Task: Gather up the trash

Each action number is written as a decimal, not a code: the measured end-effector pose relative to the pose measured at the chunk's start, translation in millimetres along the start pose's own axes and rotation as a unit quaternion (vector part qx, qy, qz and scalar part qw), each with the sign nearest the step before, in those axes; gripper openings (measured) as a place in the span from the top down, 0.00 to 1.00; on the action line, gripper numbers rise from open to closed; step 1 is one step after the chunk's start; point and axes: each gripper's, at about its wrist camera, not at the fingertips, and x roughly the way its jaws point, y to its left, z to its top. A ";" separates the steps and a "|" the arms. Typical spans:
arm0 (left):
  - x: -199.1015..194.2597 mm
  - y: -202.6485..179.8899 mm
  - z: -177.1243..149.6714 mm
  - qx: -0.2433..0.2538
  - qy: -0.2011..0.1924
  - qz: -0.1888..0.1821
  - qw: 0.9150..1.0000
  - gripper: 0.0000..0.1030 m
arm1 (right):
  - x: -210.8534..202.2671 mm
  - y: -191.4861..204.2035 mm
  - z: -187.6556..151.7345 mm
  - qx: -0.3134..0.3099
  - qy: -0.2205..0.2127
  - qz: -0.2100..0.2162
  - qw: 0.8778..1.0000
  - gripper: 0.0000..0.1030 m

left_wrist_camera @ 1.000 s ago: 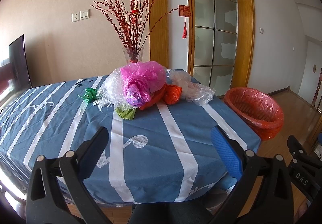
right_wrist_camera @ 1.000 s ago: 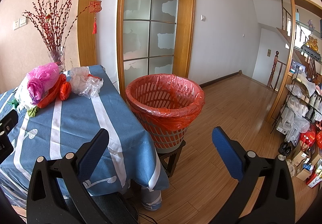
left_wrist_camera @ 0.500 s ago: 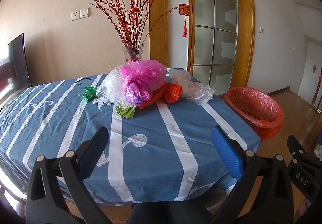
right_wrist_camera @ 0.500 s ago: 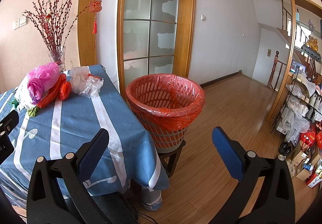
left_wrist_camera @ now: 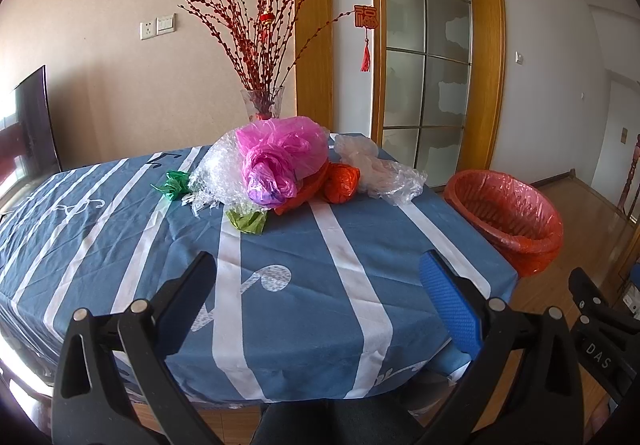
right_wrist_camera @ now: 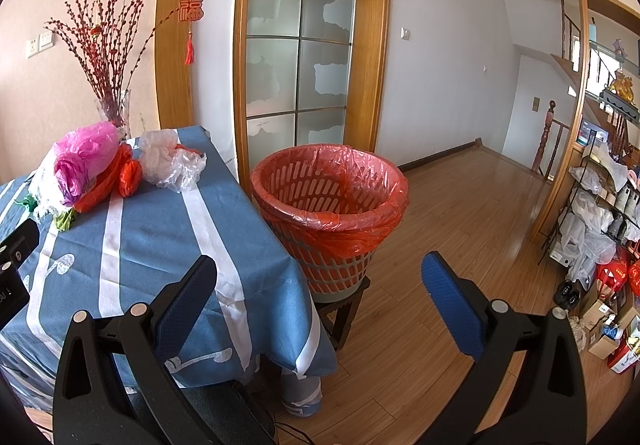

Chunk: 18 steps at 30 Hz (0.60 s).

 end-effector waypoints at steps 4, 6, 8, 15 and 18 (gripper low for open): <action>3.5 2.7 -2.0 -0.001 0.003 -0.001 1.000 0.04 | 0.6 0.6 -0.2 0.000 0.000 0.000 1.000 0.02; 2.7 1.8 -3.0 -0.001 0.003 -0.001 1.000 0.04 | 0.6 0.9 -0.5 0.000 0.001 0.000 1.000 0.02; 3.5 2.7 -2.0 -0.001 0.003 -0.001 1.000 0.04 | 1.0 1.2 -0.3 0.000 0.001 0.000 1.000 0.02; 3.9 3.3 -1.2 -0.001 0.004 -0.001 1.000 0.04 | 1.1 1.8 -0.3 0.000 0.001 0.000 1.000 0.02; 3.5 2.4 -2.1 -0.001 0.005 -0.001 1.000 0.04 | 1.3 2.0 -0.2 0.000 0.002 0.000 1.000 0.02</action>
